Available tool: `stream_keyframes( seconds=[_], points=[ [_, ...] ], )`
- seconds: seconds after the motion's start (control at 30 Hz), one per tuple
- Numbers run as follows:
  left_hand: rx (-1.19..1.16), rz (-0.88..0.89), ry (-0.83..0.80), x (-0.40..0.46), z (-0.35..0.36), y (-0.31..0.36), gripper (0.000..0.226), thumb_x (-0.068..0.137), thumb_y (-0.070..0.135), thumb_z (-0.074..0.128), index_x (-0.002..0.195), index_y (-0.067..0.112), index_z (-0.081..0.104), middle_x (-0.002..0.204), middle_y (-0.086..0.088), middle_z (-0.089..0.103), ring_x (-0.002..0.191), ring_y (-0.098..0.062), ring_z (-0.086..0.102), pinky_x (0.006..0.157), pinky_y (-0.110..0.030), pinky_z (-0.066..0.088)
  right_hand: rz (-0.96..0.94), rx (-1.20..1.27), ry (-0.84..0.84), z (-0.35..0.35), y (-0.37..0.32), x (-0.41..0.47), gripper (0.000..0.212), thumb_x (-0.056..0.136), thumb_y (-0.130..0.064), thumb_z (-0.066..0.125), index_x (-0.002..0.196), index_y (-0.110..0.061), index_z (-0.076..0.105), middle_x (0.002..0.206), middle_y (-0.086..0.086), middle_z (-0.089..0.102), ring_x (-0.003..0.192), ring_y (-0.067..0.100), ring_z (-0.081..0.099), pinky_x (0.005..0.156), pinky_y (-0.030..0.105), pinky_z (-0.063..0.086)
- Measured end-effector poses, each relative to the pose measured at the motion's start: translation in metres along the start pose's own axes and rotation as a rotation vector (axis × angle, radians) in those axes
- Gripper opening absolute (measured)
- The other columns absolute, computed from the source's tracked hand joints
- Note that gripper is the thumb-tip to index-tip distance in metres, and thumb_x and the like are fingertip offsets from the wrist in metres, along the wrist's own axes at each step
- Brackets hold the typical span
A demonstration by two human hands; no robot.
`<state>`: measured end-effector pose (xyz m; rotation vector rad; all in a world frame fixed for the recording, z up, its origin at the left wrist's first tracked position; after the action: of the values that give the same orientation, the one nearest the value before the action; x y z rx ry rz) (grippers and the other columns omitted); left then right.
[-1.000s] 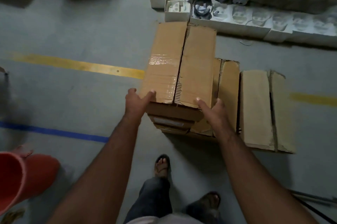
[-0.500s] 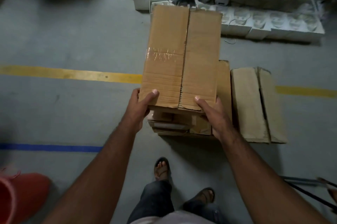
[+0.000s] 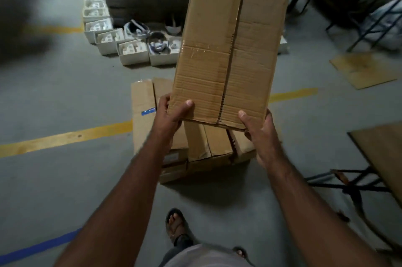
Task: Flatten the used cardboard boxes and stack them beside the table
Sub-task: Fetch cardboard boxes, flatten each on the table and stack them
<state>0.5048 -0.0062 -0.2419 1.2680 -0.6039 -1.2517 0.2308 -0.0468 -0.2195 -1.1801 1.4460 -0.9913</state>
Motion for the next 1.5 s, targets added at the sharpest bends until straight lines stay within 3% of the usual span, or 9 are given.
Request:
stream_keyframes(
  seconds=[0.2,0.37,0.47,0.6,0.77,0.9,1.03,1.27,1.5],
  points=[
    [0.185,0.022,-0.321,-0.057,0.167,-0.039,0.060,0.083,0.047,0.080,0.132,0.039,0.047,0.132,0.003,0.061,0.117,-0.016,0.064,0.100,-0.042,0.053,-0.003,0.070,0.275,-0.187,0.029,-0.070,0.083,0.064,-0.072,0.084,0.135,-0.041,0.053,0.125,-0.010,0.070,0.117,0.012,0.066,0.102,0.047,0.055],
    [0.226,-0.020,-0.597,-0.165,0.326,-0.095,0.044,0.090,0.036,0.076,0.128,0.032,0.053,0.120,0.005,0.067,0.100,-0.008,0.071,0.077,-0.023,0.059,0.005,0.111,0.543,-0.361,0.067,-0.188,0.077,0.073,-0.062,0.082,0.138,-0.033,0.053,0.127,-0.010,0.068,0.113,0.008,0.066,0.099,0.035,0.055],
    [0.254,-0.048,-0.753,-0.231,0.405,-0.141,0.053,0.081,0.048,0.083,0.125,0.032,0.058,0.124,-0.001,0.069,0.113,-0.022,0.069,0.090,-0.042,0.059,0.051,0.124,0.725,-0.450,0.100,-0.265,0.080,0.066,-0.073,0.082,0.134,-0.044,0.052,0.126,-0.013,0.067,0.115,0.013,0.066,0.101,0.045,0.055],
    [0.302,-0.079,-0.899,-0.309,0.486,-0.186,0.062,0.075,0.053,0.084,0.128,0.037,0.055,0.126,0.006,0.065,0.105,-0.007,0.069,0.074,-0.022,0.056,0.098,0.182,0.896,-0.533,0.137,-0.347,0.085,0.062,-0.077,0.082,0.134,-0.046,0.049,0.126,-0.010,0.067,0.114,0.017,0.067,0.101,0.050,0.055],
    [0.374,-0.115,-1.054,-0.358,0.564,-0.222,0.055,0.083,0.044,0.081,0.129,0.037,0.053,0.124,-0.001,0.064,0.104,-0.017,0.069,0.070,-0.024,0.058,0.147,0.254,1.026,-0.594,0.171,-0.396,0.098,0.062,-0.078,0.083,0.145,-0.041,0.047,0.138,-0.011,0.063,0.125,0.017,0.062,0.103,0.051,0.053],
    [0.395,-0.127,-1.104,-0.367,0.617,-0.241,0.041,0.086,0.032,0.075,0.123,0.028,0.058,0.114,-0.004,0.071,0.090,-0.012,0.074,0.063,-0.022,0.058,0.211,0.264,1.091,-0.632,0.193,-0.398,0.112,0.055,-0.087,0.079,0.149,-0.037,0.043,0.141,-0.009,0.059,0.128,0.019,0.058,0.106,0.051,0.051],
    [0.422,-0.156,-1.166,-0.356,0.673,-0.265,0.038,0.084,0.035,0.076,0.118,0.031,0.060,0.114,-0.005,0.070,0.090,-0.014,0.074,0.065,-0.024,0.058,0.194,0.250,1.134,-0.673,0.193,-0.377,0.076,0.059,-0.080,0.079,0.121,-0.041,0.059,0.122,-0.013,0.067,0.109,0.010,0.064,0.102,0.046,0.053],
    [0.486,-0.202,-1.199,-0.291,0.771,-0.300,0.063,0.076,0.056,0.083,0.128,0.037,0.054,0.126,-0.003,0.063,0.110,-0.025,0.066,0.080,-0.041,0.062,0.318,0.276,1.169,-0.749,0.210,-0.291,0.130,0.048,-0.089,0.077,0.156,-0.032,0.033,0.152,0.001,0.051,0.131,0.027,0.054,0.103,0.058,0.050],
    [0.533,-0.322,-1.230,-0.252,0.834,-0.335,0.066,0.073,0.055,0.082,0.128,0.034,0.053,0.123,0.002,0.064,0.110,-0.020,0.064,0.082,-0.038,0.058,0.461,0.272,1.176,-0.801,0.227,-0.229,0.133,0.047,-0.083,0.079,0.158,-0.027,0.033,0.152,0.005,0.050,0.129,0.030,0.055,0.098,0.052,0.053]
  ],
)
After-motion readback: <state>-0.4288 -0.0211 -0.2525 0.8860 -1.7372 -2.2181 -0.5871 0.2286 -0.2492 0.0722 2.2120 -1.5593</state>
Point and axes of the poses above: each hand's wrist, its own x-axis towards the middle knuckle, its own z-axis out of the palm, y = z × x, the point moved 10 cm from there along x, towards the middle knuckle
